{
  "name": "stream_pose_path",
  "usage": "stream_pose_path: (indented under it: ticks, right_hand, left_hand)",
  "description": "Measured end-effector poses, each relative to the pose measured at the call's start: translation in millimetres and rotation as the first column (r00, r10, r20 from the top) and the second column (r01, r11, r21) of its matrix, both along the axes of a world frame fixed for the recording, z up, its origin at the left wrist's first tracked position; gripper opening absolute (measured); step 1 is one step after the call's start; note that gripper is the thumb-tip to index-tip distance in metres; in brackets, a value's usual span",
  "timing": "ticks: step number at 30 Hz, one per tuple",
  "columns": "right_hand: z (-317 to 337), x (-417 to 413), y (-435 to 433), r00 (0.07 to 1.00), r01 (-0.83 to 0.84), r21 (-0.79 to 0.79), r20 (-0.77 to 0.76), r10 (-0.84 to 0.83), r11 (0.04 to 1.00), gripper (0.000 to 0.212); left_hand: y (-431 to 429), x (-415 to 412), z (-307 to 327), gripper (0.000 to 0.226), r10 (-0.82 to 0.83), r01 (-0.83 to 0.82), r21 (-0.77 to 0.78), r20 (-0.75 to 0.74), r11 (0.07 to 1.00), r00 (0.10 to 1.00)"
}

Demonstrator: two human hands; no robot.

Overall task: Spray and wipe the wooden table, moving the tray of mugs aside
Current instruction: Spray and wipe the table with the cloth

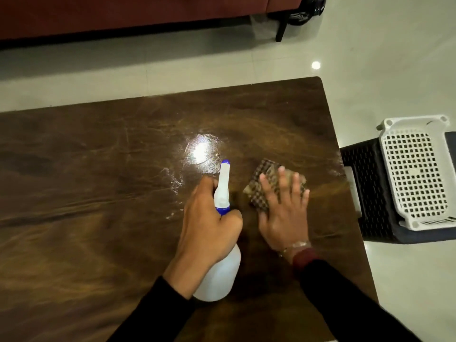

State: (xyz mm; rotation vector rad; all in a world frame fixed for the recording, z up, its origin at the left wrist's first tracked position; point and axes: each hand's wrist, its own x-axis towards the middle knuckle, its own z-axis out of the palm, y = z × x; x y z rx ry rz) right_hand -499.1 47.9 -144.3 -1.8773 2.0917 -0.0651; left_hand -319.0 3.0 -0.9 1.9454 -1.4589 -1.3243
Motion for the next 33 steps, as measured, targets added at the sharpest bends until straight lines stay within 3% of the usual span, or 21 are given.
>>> stream_pose_path:
  ticks: [4,8,11,13,15,18,20,22,24,29,33]
  right_hand:
    - [-2,-33,-136,0.988,0.151,0.001,-0.044,-0.151,0.988,0.078]
    - [-4,15,-237,0.981,0.185,-0.002,-0.057,-0.185,0.983,0.073]
    - [-2,77,-217,0.983,-0.173,-0.026,-0.072,0.170,0.985,0.075]
    - [-2,92,-174,0.903,-0.428,-0.002,-0.043,0.427,0.904,0.072]
    - [-5,68,-139,0.866,-0.499,-0.052,-0.013,0.499,0.865,0.065]
    - [-3,2,-142,0.931,-0.365,-0.040,-0.014,0.364,0.930,0.075]
    - [2,-27,-179,0.990,-0.141,0.008,-0.032,0.141,0.990,0.078]
    - [6,-23,-227,0.998,0.025,0.021,-0.063,-0.023,0.999,0.076]
    - [5,13,-263,0.996,0.031,0.030,-0.079,-0.029,0.999,0.073]
    - [3,141,-233,0.921,-0.388,-0.024,-0.041,0.387,0.921,0.075]
    - [4,138,-124,0.787,-0.617,-0.039,0.009,0.617,0.786,0.081]
  left_hand:
    - [-10,0,-2,0.027,0.003,-0.002,0.003,-0.028,1.000,1.000]
    - [-15,-1,-2,0.026,0.013,-0.015,-0.068,-0.028,0.998,1.000]
    - [-19,-2,1,0.025,0.038,-0.040,-0.067,-0.033,0.997,0.999]
    - [-25,-2,4,0.025,0.064,-0.066,-0.050,-0.041,0.997,0.997]
    - [-30,1,3,0.026,0.077,-0.077,-0.026,-0.026,0.997,0.997]
    - [-30,11,0,0.027,0.093,-0.093,-0.015,-0.023,0.996,0.995]
    - [-20,17,-3,0.026,0.121,-0.122,-0.030,-0.036,0.992,0.992]
    - [-9,25,-5,0.030,0.158,-0.159,-0.024,-0.047,0.987,0.986]
    - [1,33,-9,0.036,0.175,-0.176,-0.018,-0.049,0.984,0.983]
    - [13,50,-12,0.039,0.229,-0.229,-0.045,-0.015,0.972,0.973]
    - [10,68,-4,0.031,0.210,-0.213,-0.073,-0.047,0.974,0.977]
